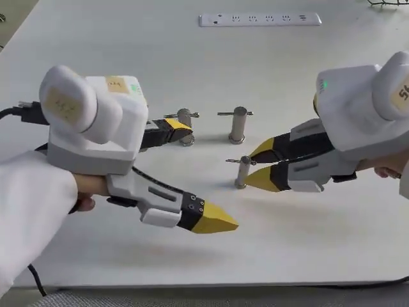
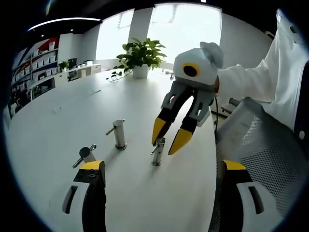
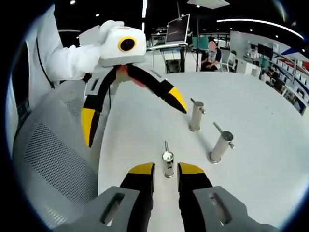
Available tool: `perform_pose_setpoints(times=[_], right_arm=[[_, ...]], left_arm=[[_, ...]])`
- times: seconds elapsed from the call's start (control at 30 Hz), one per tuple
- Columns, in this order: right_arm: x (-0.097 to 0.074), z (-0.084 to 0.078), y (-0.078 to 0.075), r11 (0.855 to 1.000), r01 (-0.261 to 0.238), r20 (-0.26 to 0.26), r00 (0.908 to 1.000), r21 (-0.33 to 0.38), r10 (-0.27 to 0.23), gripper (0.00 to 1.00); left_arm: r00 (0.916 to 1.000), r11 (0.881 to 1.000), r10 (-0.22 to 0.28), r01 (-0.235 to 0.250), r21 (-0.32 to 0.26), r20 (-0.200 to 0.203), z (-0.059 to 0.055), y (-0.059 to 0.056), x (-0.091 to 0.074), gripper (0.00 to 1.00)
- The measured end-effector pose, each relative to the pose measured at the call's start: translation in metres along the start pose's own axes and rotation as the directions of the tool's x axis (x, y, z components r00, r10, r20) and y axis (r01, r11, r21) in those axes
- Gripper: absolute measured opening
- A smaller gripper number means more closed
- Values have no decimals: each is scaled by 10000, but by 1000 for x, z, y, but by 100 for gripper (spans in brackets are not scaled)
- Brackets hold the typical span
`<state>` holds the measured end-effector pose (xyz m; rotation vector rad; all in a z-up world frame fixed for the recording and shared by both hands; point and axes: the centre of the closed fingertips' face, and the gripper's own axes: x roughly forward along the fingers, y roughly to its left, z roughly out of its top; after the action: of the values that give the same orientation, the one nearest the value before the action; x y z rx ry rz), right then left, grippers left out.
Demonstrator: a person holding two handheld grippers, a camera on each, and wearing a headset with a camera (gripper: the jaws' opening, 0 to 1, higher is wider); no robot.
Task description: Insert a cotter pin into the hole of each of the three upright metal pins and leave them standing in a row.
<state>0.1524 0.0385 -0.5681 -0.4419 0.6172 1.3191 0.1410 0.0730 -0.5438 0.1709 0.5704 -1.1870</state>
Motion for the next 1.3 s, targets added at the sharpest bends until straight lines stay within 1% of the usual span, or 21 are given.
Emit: perform_pose_setpoints(times=[0.07,0.1,0.13,0.2,0.23,0.27,0.3,0.37,0.43,0.5,0.53,0.63,0.7,0.77,0.83,0.9,0.97,1.07,1.13,1.2,1.3], right_arm=[[1,0,0,10000,-15,31,10000,63,15,13],[2,0,0,9999,-43,27,10000,110,43,13],[3,0,-1,9997,-80,26,10000,210,79,12],[5,1,-2,9997,-45,67,10000,220,44,12],[6,1,-2,9996,-53,79,10000,268,51,12],[6,1,-3,9996,-44,93,9999,269,42,11],[7,2,-3,9996,-40,103,9999,277,37,11],[9,1,-4,9993,-88,55,9999,353,86,8],[10,0,-4,9992,-139,59,9999,369,137,5],[10,1,-4,9992,-200,76,9998,342,197,5],[10,1,-4,9992,-205,70,9998,356,203,5],[10,0,-5,9988,-270,31,9996,400,269,5],[10,0,-5,9993,-330,-8,9995,166,331,5],[9,0,-5,9990,-455,-53,9989,34,455,4],[7,2,-8,9987,-496,-12,9988,-87,496,4],[4,3,-12,9983,-479,25,9988,-339,481,4],[-1,5,-16,9973,-520,97,9986,-523,526,4],[-11,4,-25,9950,-456,153,9988,-884,471,4],[-17,1,-32,9945,-448,183,9987,-948,468,4],[-23,-3,-43,9940,-419,293,9986,-1012,451,4],[-30,-10,-56,9929,-304,193,9993,-1149,329,4]], left_arm=[[9997,9998,-62,66,-172,230,3,-4,-2,99],[9994,9995,-231,237,-230,275,3,-10,-4,99],[9990,9989,-396,401,-232,221,2,-16,-5,99],[9979,9979,-648,648,-7,33,-2,-26,-5,99],[9967,9968,-798,798,7,-172,-6,-32,-5,99],[9958,9962,-874,874,-3,-290,-9,-35,-5,99],[9935,9950,-995,997,5,-550,-14,-40,-5,99],[9910,9945,-1029,1042,102,-854,-22,-43,-4,99],[9899,9946,-1032,1040,25,-972,-28,-44,-3,99],[9877,9941,-1083,1072,-154,-1129,-32,-46,-4,99],[9870,9944,-1056,1051,-107,-1209,-33,-47,-5,99],[9889,9960,-884,890,-8,-1193,-32,-47,-7,99],[9946,9979,-609,588,-268,-839,-25,-45,-11,99],[9976,9975,-465,437,-561,-506,-19,-45,-16,99],[9988,9964,-351,322,-787,-352,-18,-45,-20,99],[9994,9953,-170,141,-960,-292,-18,-44,-25,99],[9993,9927,55,-99,-1203,-368,-22,-43,-29,99],[9985,9903,282,-344,-1349,-473,-25,-42,-34,99],[9978,9872,472,-538,-1501,-472,-26,-41,-37,99],[9968,9843,662,-727,-1609,-452,-27,-39,-40,99],[9943,9786,898,-987,-1803,-566,-30,-36,-43,99]])
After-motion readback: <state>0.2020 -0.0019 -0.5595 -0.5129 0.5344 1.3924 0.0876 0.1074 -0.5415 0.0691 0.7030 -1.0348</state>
